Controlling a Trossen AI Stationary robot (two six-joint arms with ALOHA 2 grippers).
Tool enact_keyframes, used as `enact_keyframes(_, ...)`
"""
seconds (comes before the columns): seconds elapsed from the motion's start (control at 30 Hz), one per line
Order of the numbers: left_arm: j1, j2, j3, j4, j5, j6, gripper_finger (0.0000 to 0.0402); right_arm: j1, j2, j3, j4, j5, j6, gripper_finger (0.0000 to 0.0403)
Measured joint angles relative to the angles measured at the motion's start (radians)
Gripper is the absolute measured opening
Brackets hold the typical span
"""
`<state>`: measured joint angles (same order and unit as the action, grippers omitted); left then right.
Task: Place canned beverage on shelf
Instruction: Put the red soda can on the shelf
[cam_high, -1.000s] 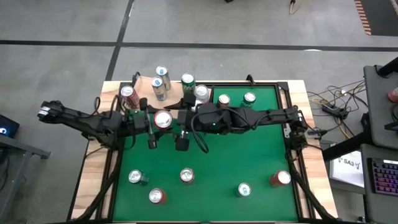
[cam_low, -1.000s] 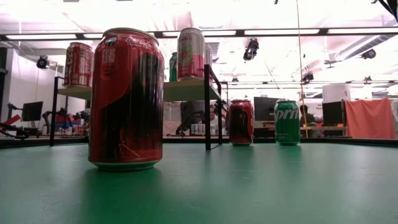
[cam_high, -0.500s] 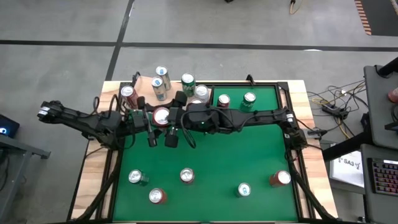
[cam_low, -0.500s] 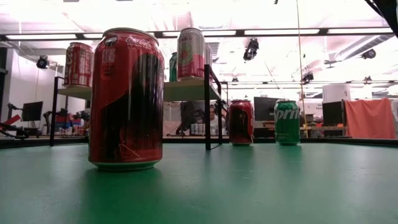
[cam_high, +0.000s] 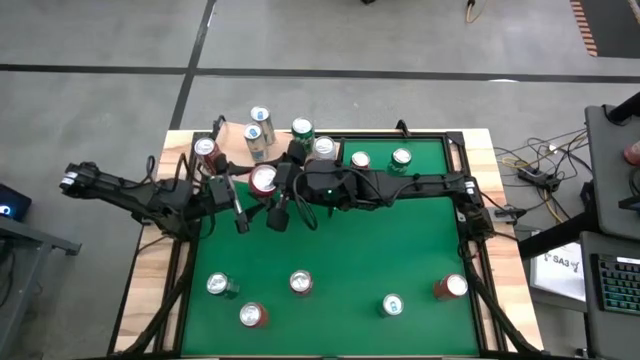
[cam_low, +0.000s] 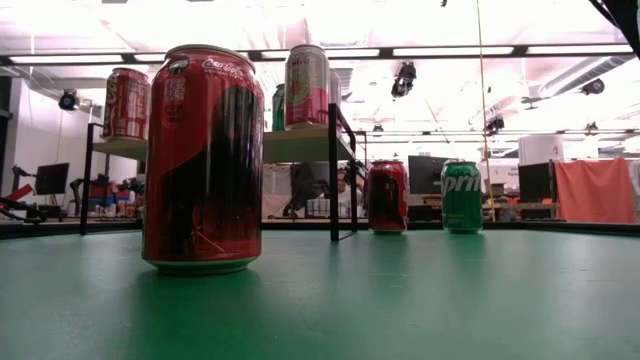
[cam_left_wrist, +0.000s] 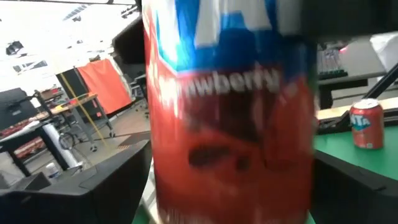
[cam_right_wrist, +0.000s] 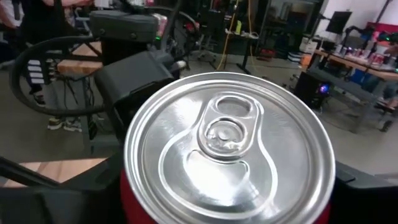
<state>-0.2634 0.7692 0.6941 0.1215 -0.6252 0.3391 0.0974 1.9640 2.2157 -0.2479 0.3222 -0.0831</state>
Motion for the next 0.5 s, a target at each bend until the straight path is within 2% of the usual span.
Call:
enact_keyframes(0.1,0.0,-0.041,-0.001,-0.046,-0.007,-0.005,0.0353,-0.003,-0.005,0.032,-0.055,0.013,0.005,0.0283)
enact_keyframes(0.23,0.002,-0.103,-0.001,-0.109,-0.034,-0.024,0.0354,-0.009,-0.012,0.072,-0.157,0.088,0.003,0.0283)
enact_keyframes(0.5,0.002,-0.214,-0.001,-0.189,-0.03,-0.063,0.0354,-0.071,-0.003,0.065,-0.255,0.095,0.061,0.0283)
